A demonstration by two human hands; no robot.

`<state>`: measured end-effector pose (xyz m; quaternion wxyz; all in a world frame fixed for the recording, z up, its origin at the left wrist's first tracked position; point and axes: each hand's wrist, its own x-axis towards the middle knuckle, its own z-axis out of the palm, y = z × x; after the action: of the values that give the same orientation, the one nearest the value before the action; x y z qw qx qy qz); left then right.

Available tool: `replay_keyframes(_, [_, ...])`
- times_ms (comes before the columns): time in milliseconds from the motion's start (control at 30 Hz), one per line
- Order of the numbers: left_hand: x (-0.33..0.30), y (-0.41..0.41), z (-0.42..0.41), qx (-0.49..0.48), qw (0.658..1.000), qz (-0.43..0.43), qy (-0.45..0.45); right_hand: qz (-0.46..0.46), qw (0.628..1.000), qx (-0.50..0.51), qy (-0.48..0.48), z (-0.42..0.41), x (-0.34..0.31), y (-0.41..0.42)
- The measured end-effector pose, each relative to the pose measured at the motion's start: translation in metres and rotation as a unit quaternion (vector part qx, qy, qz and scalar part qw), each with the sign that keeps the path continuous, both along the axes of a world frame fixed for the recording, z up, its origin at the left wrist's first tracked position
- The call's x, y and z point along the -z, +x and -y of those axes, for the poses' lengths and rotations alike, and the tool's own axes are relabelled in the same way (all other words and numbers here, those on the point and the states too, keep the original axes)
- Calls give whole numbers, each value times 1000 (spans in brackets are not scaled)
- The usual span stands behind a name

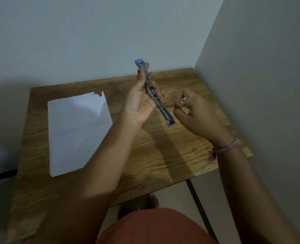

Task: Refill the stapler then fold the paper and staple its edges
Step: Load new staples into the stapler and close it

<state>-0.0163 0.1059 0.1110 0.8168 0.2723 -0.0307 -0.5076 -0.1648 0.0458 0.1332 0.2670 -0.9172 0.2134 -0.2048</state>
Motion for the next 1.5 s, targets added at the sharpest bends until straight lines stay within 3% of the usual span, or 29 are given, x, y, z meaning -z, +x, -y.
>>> replay_keyframes(200, [-3, 0, -1, -25, 1000, -12, 0, 0, 995, -5, 101, 0, 1, -6])
replay_keyframes(567, [-1, -6, 1, -61, 998, -3, -9, -19, 999, -6, 39, 7, 8, -18])
replay_keyframes(767, [-1, -5, 2, -79, 997, 12, -20, 8, 995, -14, 103, 11, 10, -23])
replay_keyframes(900, [0, -5, 2, -77, 997, 12, -23, 89, 980, 22, 178, 20, 10, -21])
replay_keyframes(1300, [-1, -8, -1, -74, 997, 19, -19, 73, 996, -48, 22, 16, 5, 5])
replay_keyframes(1500, [-3, -5, -5, -72, 997, 17, -28, 35, 997, -53, 36, 20, 16, 1])
